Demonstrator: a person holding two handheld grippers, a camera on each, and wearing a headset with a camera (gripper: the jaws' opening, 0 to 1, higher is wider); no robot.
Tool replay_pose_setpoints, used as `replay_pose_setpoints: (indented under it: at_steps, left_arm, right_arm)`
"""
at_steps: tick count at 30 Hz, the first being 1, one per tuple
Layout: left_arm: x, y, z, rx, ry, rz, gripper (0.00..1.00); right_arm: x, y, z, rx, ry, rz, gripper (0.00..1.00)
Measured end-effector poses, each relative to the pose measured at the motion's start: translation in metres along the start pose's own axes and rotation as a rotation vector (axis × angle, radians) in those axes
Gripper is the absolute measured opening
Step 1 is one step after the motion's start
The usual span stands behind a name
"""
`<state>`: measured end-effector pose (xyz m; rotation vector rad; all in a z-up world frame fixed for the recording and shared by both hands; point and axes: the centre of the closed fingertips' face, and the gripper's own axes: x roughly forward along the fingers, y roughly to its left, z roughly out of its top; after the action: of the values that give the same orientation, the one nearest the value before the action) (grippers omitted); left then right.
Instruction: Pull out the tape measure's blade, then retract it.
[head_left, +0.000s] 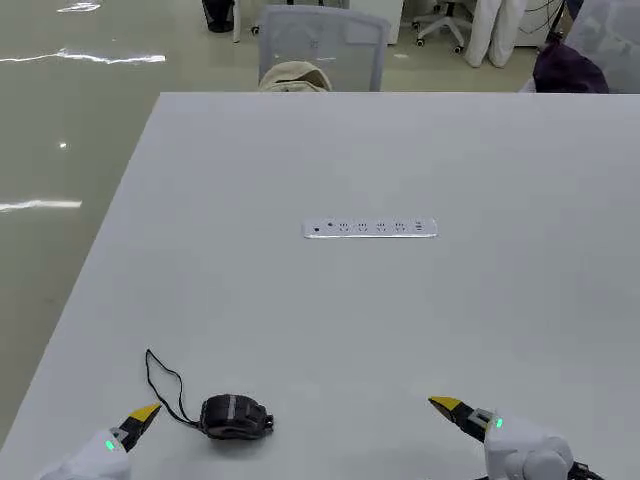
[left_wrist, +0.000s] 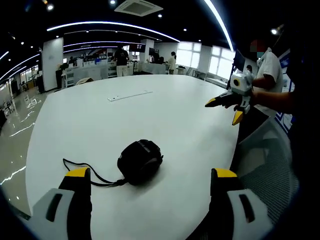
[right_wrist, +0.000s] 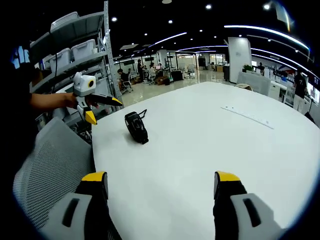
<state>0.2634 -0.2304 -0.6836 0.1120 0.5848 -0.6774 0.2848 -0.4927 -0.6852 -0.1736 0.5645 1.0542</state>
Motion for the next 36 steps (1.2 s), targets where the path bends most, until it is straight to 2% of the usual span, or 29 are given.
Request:
replay_pose_setpoints:
  at_steps: [5,10,14,21,36]
  left_arm:
    - [-0.001,0.003,0.0,-0.007,-0.005,0.012,0.99]
    - [0.002,0.004,-0.004,0.02,0.023,0.02,0.99]
    - [0.002,0.005,0.0,0.023,0.02,0.021,0.99]
    - [-0.001,0.011,0.003,0.023,0.028,0.033,0.99]
    - [0.001,0.01,0.001,0.024,0.034,0.024,0.99]
  right_arm:
    - [-0.007,-0.004,-0.001,-0.008,0.009,-0.02,0.89]
    - [-0.014,-0.01,0.0,-0.005,0.001,-0.043,0.89]
    - [-0.017,-0.013,-0.001,-0.005,0.006,-0.055,0.89]
    - [-0.018,-0.015,0.002,-0.009,0.0,-0.055,0.89]
    - [-0.015,-0.013,0.005,-0.015,0.0,-0.048,0.89]
